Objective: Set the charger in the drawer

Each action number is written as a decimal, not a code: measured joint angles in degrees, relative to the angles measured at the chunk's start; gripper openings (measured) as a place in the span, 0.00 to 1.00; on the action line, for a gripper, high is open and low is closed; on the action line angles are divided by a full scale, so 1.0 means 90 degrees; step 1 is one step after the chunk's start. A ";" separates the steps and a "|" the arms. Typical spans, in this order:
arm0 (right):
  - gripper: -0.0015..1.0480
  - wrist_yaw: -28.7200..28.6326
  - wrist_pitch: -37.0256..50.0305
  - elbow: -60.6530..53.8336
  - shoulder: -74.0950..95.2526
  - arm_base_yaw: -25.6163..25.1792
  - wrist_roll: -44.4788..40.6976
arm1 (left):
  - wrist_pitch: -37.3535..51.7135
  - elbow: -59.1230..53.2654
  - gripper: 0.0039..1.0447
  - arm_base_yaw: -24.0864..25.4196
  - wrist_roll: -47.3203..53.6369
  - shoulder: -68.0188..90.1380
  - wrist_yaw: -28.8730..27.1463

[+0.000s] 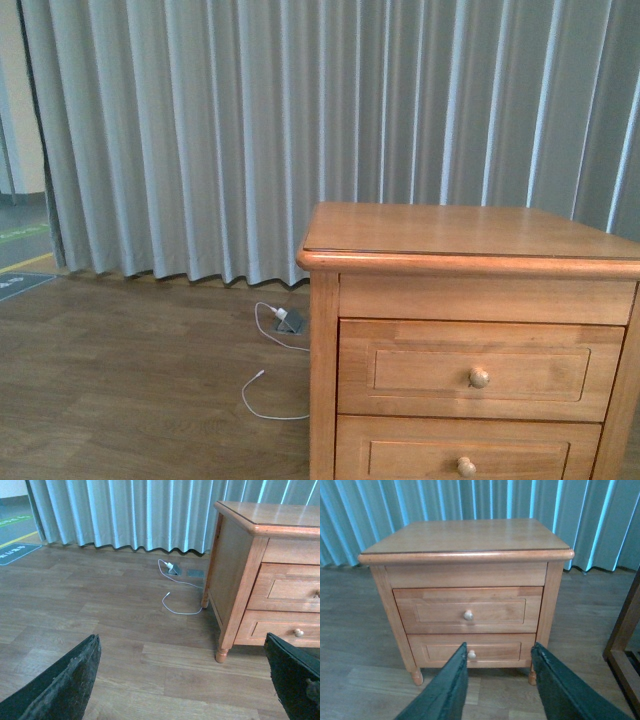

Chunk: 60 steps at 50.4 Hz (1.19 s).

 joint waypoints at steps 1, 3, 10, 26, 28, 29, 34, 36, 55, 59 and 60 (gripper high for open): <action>0.30 0.0000 0.0000 -0.0041 -0.0036 0.0000 -0.0010 | 0.0000 0.0000 0.95 0.0000 0.0000 0.0000 0.0000; 0.23 0.0000 -0.0002 -0.0117 -0.0117 -0.0002 -0.0036 | 0.0000 0.0000 0.95 0.0000 0.0000 0.0000 0.0000; 0.01 0.0000 -0.0051 -0.0308 -0.0410 -0.0002 -0.0100 | 0.0000 0.0000 0.95 0.0000 0.0000 0.0000 0.0000; 0.02 -0.0002 -0.0335 -0.0631 -0.1025 -0.0002 -0.0100 | 0.0000 0.0000 0.95 0.0000 0.0000 0.0000 0.0000; 0.02 -0.0002 -0.0376 -0.0658 -0.1088 -0.0002 -0.0102 | 0.0000 0.0000 0.95 0.0000 0.0000 0.0000 0.0000; 0.02 -0.0002 -0.0391 -0.0670 -0.1117 -0.0002 -0.0102 | 0.0000 0.0000 0.95 0.0000 0.0000 0.0000 0.0000; 0.02 0.0000 -0.0440 -0.0760 -0.1285 0.0000 -0.0102 | 0.0000 0.0000 0.95 0.0000 0.0000 0.0000 0.0000; 0.02 -0.0002 -0.0539 -0.0845 -0.1496 -0.0002 -0.0100 | 0.0000 0.0000 0.95 0.0000 0.0000 0.0000 0.0000; 0.02 -0.0007 -0.1455 -0.0925 -0.2446 -0.0002 -0.0104 | 0.0000 0.0000 0.95 0.0000 0.0002 0.0000 0.0000; 0.02 -0.0007 -0.1455 -0.0925 -0.2446 -0.0002 -0.0104 | 0.0000 0.0000 0.95 0.0000 0.0000 0.0000 0.0000; 0.02 -0.0007 -0.1455 -0.0925 -0.2446 -0.0002 -0.0104 | 0.0000 0.0000 0.95 0.0000 0.0000 0.0000 0.0000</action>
